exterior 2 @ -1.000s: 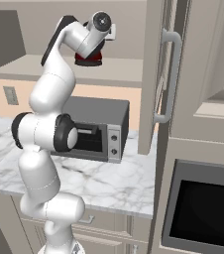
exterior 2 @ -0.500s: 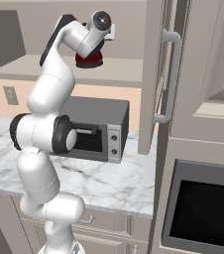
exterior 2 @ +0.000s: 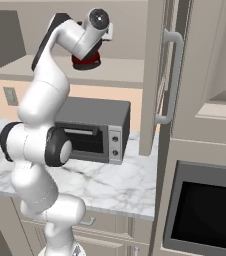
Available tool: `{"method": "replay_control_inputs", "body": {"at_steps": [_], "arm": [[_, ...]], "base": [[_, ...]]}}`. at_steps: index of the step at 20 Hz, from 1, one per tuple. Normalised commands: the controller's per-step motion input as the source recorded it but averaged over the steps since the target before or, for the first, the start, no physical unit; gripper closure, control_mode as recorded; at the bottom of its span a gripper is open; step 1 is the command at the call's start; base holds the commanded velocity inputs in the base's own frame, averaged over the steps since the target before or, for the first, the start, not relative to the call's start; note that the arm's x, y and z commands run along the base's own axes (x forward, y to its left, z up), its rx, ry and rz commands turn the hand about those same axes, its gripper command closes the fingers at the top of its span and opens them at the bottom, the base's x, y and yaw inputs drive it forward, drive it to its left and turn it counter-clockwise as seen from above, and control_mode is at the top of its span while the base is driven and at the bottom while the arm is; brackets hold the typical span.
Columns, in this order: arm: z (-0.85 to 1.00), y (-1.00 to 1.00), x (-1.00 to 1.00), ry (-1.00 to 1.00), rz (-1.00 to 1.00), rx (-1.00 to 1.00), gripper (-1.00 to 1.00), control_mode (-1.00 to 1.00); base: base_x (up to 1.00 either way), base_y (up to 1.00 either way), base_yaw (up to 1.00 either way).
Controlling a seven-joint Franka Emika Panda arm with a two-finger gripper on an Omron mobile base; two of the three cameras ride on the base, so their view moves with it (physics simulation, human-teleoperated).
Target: Open the cabinet, pick the kettle from the cabinet, and place it in the sink.
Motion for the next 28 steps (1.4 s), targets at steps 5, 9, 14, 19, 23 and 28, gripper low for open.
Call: {"method": "replay_control_inputs", "body": {"at_steps": [5,9,14,19,23,28], "arm": [[0.0,0.0,-0.7,0.0,0.0,0.0,1.0,-1.0],[0.0,0.0,-0.75,-0.01,0.0,0.01,1.0,-1.0],[0.0,0.0,-0.75,0.0,0.0,0.09,1.0,-1.0],[0.0,0.0,-0.75,0.0,0.0,0.09,1.0,-1.0],[0.0,0.01,-0.75,0.0,0.0,0.03,1.0,-1.0],[-0.02,0.04,-0.75,0.0,0.0,0.0,1.0,-1.0]], "base": [[0.0,0.0,0.0],[0.0,0.0,0.0],[0.0,0.0,0.0],[0.0,0.0,0.0],[0.0,0.0,0.0],[0.0,0.0,0.0]]}}
